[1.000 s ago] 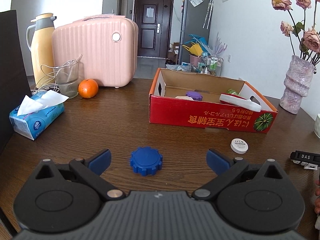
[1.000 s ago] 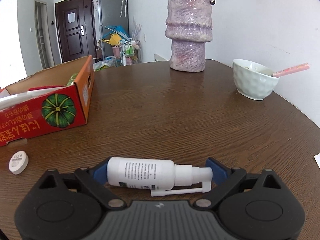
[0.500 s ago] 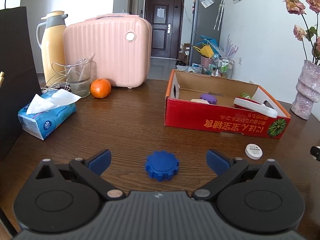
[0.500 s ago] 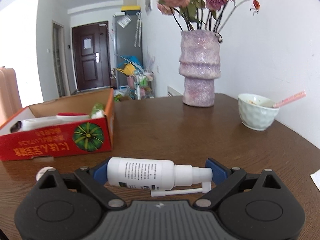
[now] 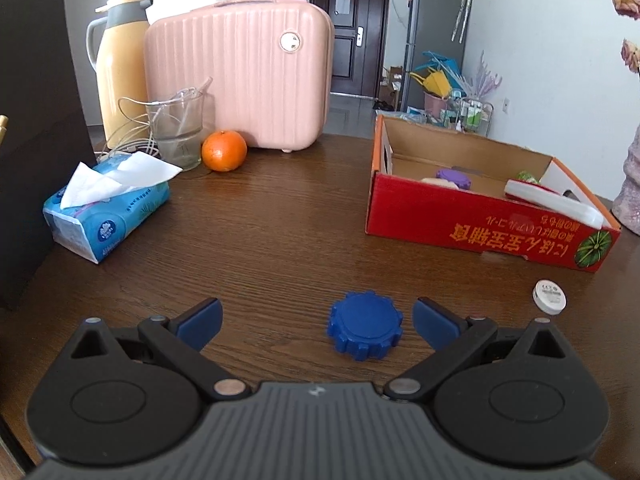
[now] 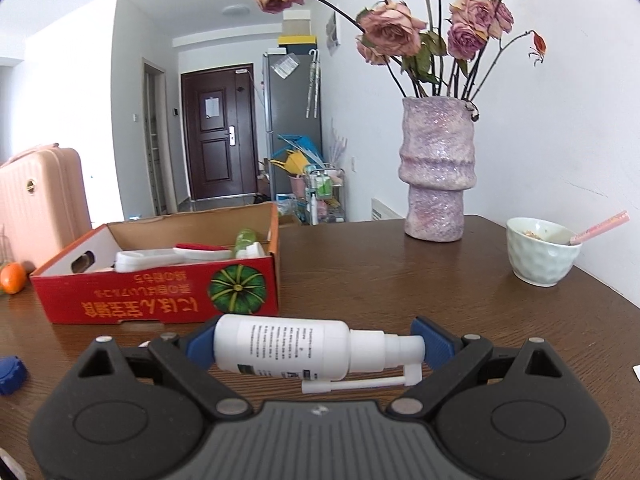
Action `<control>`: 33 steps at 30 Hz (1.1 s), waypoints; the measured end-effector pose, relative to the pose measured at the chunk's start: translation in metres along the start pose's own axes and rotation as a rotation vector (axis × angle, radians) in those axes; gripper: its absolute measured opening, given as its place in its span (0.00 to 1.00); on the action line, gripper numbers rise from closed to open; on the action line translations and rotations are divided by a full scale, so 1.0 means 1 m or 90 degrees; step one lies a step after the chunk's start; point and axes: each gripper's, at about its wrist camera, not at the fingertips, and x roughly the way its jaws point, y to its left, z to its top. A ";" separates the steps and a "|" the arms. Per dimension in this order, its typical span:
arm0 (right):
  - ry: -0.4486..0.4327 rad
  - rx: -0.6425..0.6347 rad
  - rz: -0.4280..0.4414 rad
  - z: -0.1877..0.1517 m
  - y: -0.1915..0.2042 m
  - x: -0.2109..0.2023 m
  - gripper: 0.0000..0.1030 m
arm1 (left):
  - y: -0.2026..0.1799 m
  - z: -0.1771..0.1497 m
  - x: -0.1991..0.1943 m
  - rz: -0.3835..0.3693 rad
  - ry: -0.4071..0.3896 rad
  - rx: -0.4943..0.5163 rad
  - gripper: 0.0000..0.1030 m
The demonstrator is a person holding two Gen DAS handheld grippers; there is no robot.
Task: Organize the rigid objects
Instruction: 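Lower the left gripper onto the blue gear cap and close on it, then carry the blue cap with left and the spray bottle with right toward the box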
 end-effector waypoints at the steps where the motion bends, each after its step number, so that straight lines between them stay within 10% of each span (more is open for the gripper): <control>1: -0.001 -0.001 0.004 0.000 0.001 -0.001 0.94 | -0.002 -0.001 0.002 -0.001 0.004 0.004 1.00; 24: -0.012 -0.022 0.040 -0.004 0.016 -0.014 0.94 | -0.017 -0.009 0.057 0.007 0.071 0.053 0.95; 29: -0.012 -0.024 0.042 -0.004 0.016 -0.014 0.94 | -0.018 -0.009 0.050 -0.008 0.054 0.056 0.54; 33: -0.013 -0.027 0.045 -0.004 0.017 -0.014 0.94 | -0.021 -0.009 0.048 -0.014 0.051 0.062 0.52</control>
